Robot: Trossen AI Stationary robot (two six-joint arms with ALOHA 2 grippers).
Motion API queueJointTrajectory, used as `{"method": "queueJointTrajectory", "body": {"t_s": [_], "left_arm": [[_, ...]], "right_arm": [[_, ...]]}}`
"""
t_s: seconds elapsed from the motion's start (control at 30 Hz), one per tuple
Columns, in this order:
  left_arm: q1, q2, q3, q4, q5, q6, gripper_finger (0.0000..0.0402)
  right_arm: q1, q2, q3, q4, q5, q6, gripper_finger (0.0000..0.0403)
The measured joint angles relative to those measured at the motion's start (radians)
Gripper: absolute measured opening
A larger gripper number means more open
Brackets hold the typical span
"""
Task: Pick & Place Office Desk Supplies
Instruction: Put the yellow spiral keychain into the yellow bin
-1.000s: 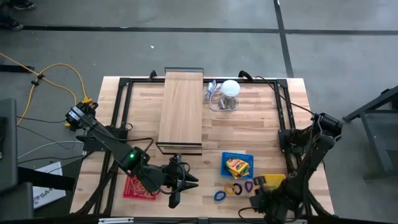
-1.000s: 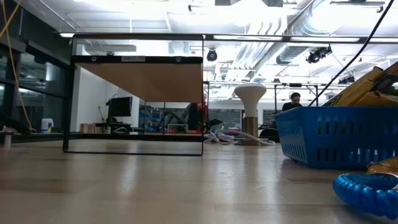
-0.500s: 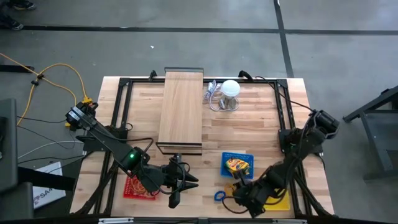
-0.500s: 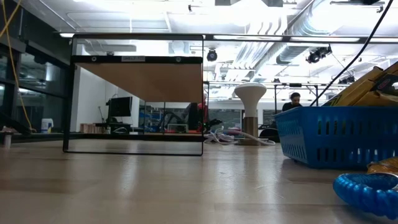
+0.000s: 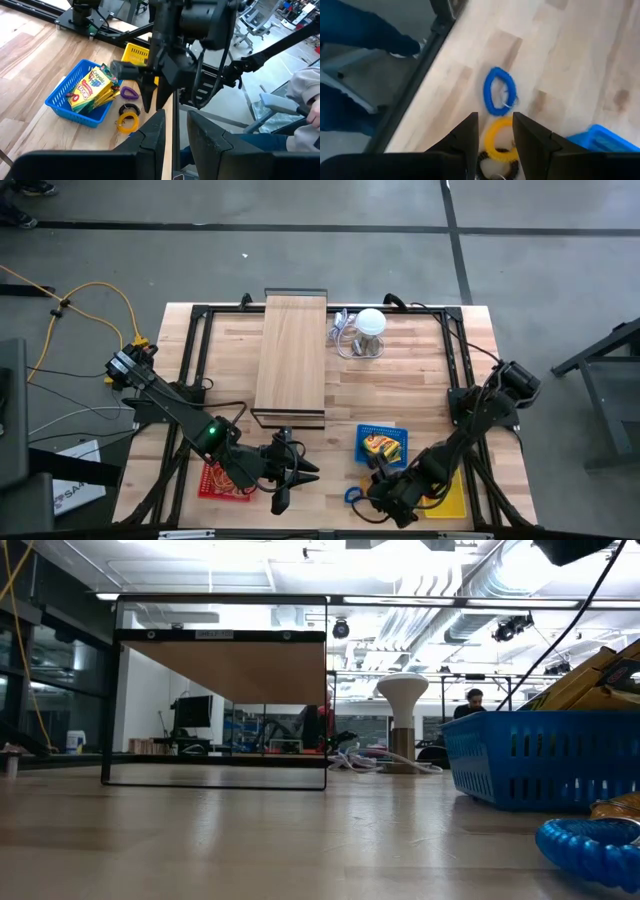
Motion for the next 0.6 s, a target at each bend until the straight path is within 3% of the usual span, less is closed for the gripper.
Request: {"method": "queueJointTrajectory", "body": {"t_s": [0.6], "left_arm": [[0.0,0.0,0.0,0.0,0.0,0.0,0.0077]], "right_arm": [[-0.002,0.179,-0.001,0.008,-0.01,0.007,0.0107]]}}
